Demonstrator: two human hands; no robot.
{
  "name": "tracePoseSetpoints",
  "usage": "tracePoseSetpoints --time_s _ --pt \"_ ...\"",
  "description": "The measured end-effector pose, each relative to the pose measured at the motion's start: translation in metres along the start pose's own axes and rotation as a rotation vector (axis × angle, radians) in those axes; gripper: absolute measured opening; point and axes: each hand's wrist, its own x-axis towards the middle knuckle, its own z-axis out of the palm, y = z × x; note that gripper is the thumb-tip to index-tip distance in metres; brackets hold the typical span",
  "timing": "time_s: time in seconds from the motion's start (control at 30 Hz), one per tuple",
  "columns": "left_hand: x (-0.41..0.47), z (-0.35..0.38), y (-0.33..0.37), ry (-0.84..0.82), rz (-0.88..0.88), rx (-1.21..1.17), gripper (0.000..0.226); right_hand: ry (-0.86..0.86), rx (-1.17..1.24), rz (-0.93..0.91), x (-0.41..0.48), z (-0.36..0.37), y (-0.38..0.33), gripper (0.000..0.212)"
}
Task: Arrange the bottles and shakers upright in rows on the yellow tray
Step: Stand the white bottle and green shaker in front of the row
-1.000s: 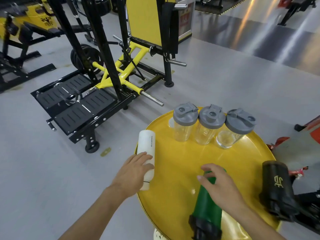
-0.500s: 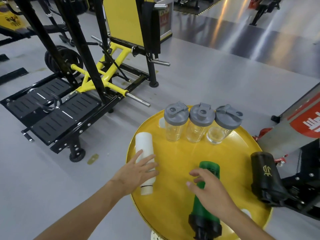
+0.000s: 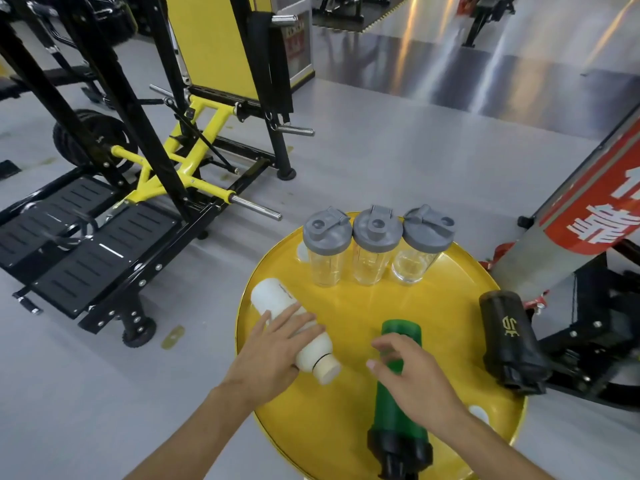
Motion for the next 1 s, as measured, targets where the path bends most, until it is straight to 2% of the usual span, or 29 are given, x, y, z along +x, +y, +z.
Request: tracePoseSetpoints --time_s 0.23,0.43,0.6,0.77,1.0 --pt "0.019 -0.011 0.028 0.298 -0.164 -0.477 0.084 0.015 0.018 0.002 -0.001 -0.002 0.005 0.021" --pt "0.036 -0.032 0.033 0.405 -0.376 -0.869 0.082 0.015 0.029 0.015 -0.003 -0.005 0.005 0.023" --pt "0.047 -0.040 0.030 0.426 -0.483 -1.194 0.080 0.016 0.046 0.017 -0.002 -0.006 0.005 0.025" --pt "0.056 -0.048 0.048 0.423 -0.518 -1.331 0.075 0.020 0.054 0.017 -0.001 -0.008 0.005 0.026" --pt "0.069 -0.044 0.061 0.422 -0.568 -1.481 0.082 0.037 0.081 0.012 -0.001 -0.011 0.007 0.024"
